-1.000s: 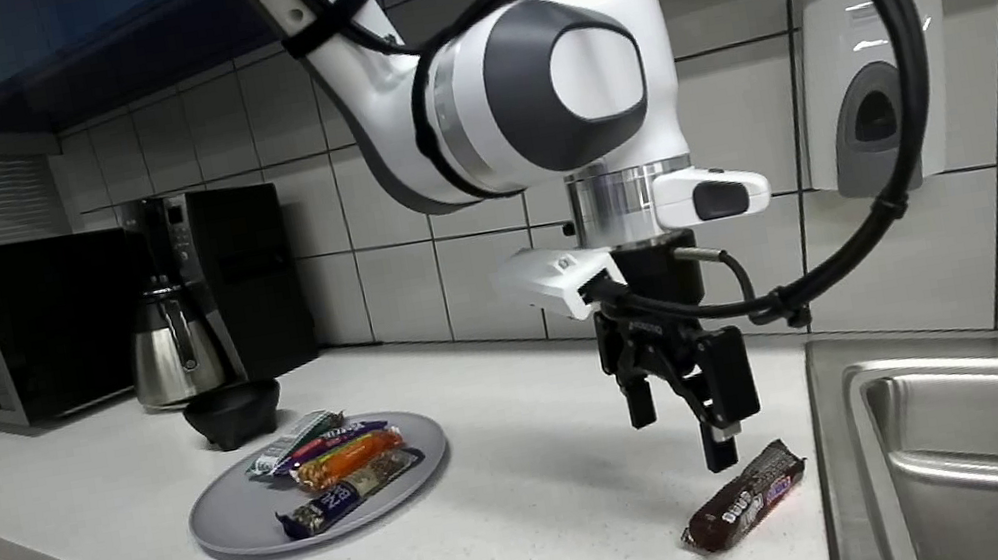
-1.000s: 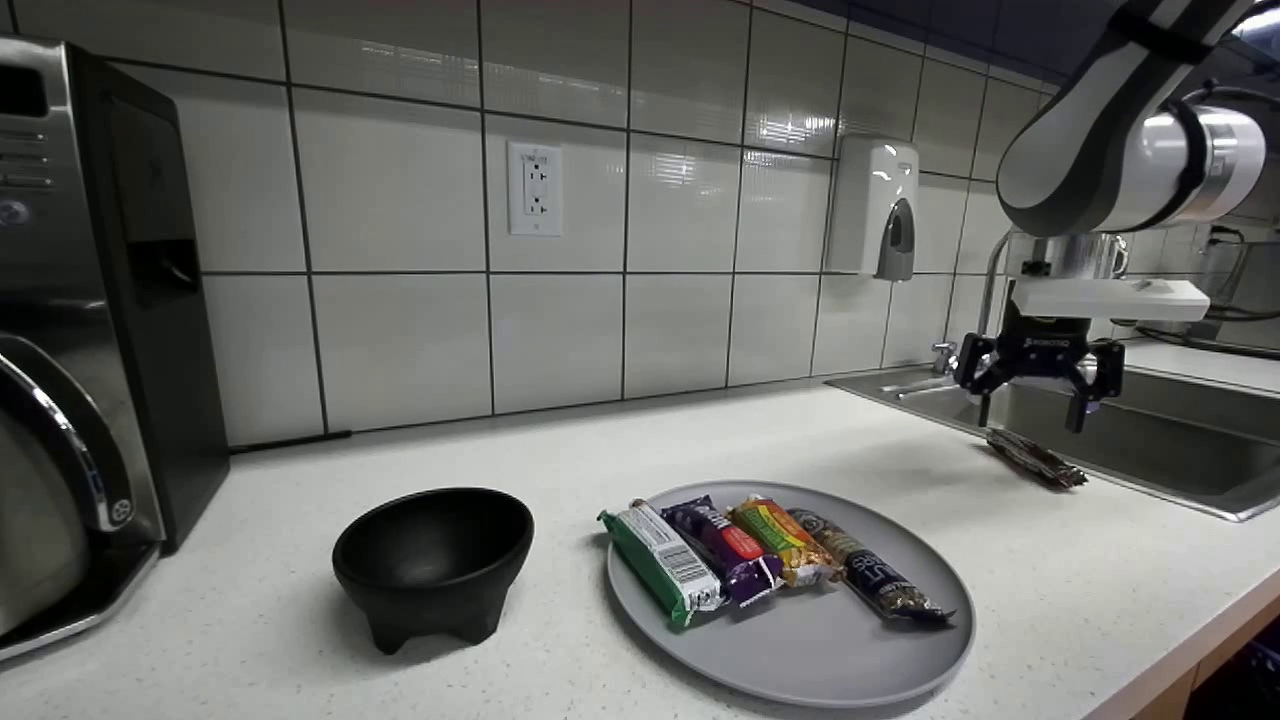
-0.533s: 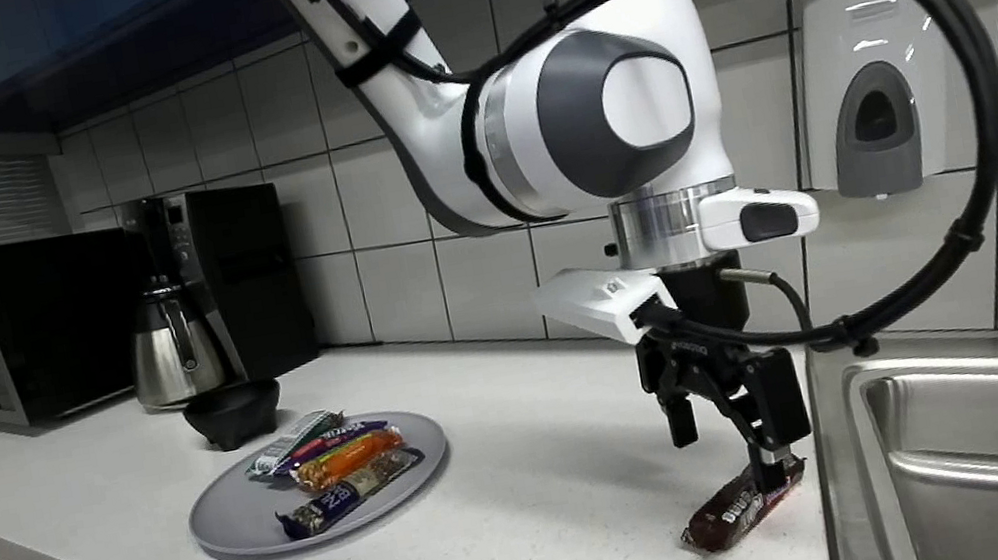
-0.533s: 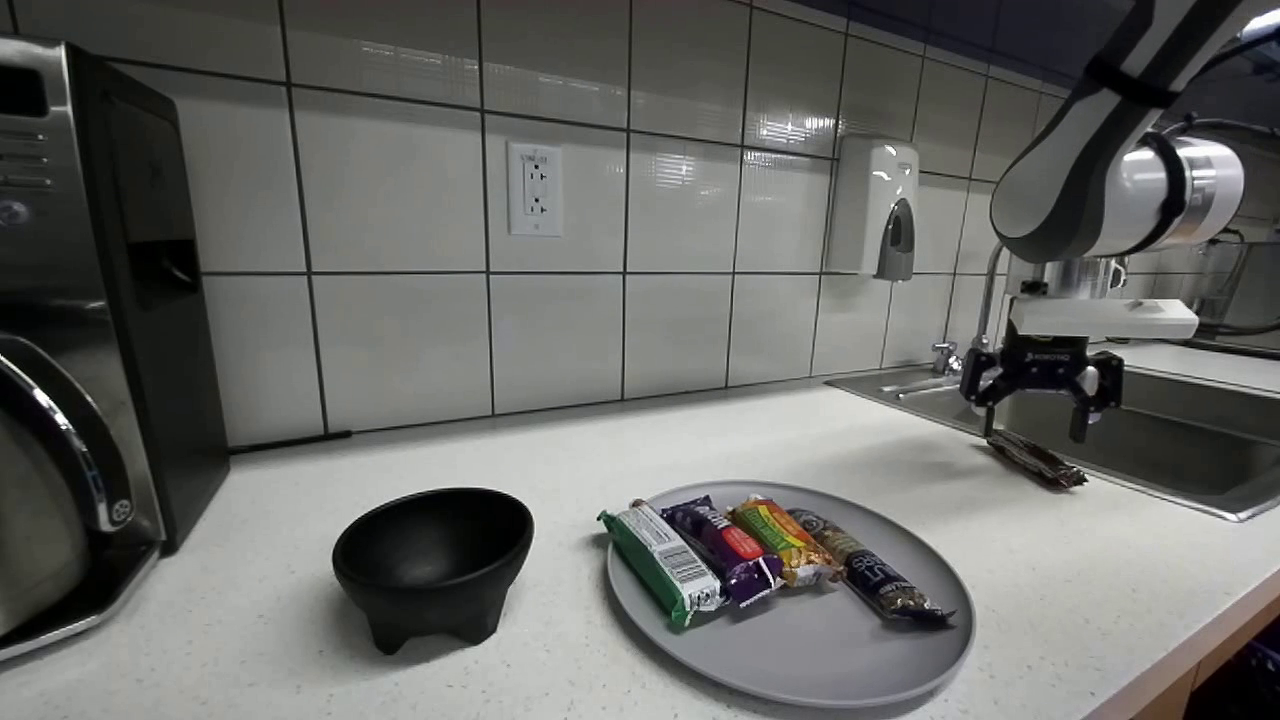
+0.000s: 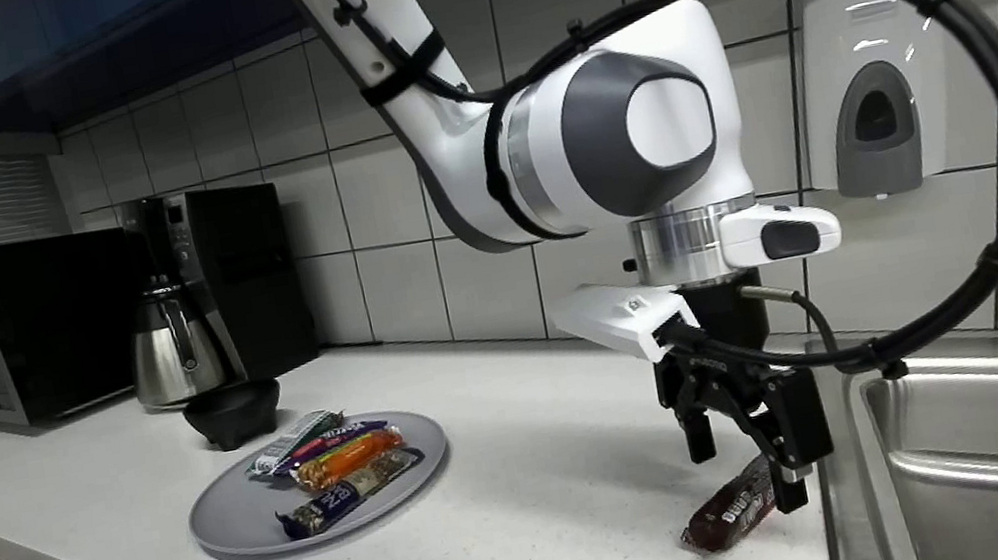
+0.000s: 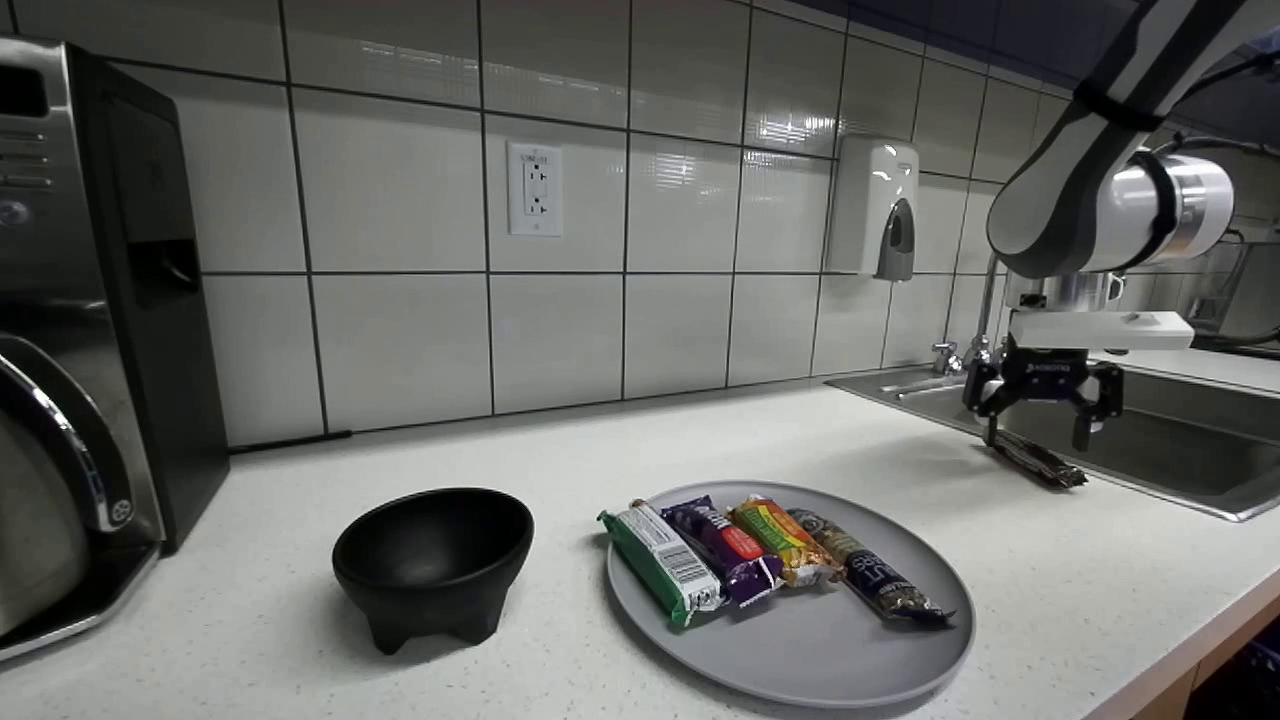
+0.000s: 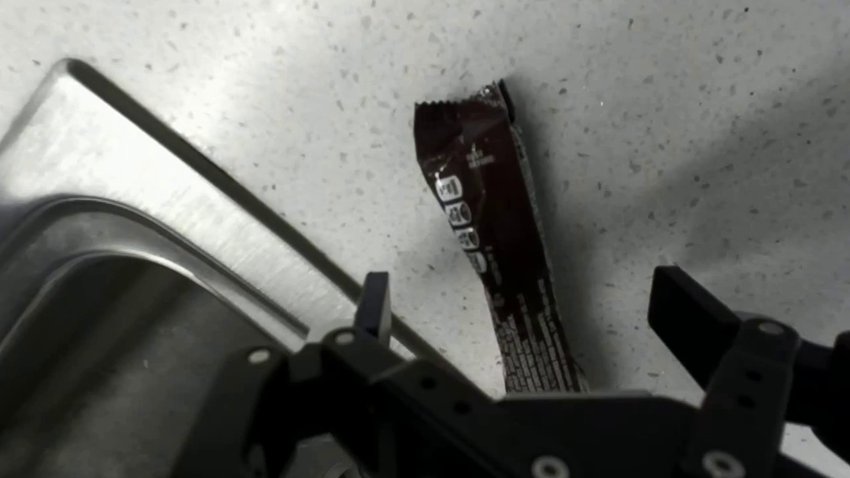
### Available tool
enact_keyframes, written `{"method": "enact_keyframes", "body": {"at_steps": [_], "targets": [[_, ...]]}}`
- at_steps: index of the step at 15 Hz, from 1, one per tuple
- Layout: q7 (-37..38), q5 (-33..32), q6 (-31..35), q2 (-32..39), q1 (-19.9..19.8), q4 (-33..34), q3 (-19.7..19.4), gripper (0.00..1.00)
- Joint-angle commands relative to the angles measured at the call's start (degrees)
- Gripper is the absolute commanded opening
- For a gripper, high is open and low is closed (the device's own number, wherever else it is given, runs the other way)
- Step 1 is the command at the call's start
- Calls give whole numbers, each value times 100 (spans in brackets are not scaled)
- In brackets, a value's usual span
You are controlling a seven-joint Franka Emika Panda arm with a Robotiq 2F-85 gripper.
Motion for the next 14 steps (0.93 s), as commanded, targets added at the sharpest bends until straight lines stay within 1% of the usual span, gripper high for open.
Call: {"method": "enact_keyframes", "body": {"at_steps": [1, 2, 3, 4, 5, 6, 7, 8, 11, 13, 14], "targets": [[-218, 106, 0, 163, -89, 203, 44, 100], [-232, 114, -1, 196, -93, 226, 53, 100], [-241, 114, -1, 225, -92, 246, 58, 75], [-258, 118, 4, 261, -94, 264, 65, 74], [-281, 124, 1, 297, -98, 284, 73, 68], [-299, 130, 4, 327, -101, 296, 76, 58], [-320, 143, 12, 352, -109, 303, 82, 51], [-322, 142, 12, 380, -109, 314, 77, 42], [-321, 128, 9, 397, -92, 350, 77, 20], [-303, 89, 0, 360, -60, 355, 69, 3], [-293, 77, -3, 329, -44, 346, 65, 0]]}}
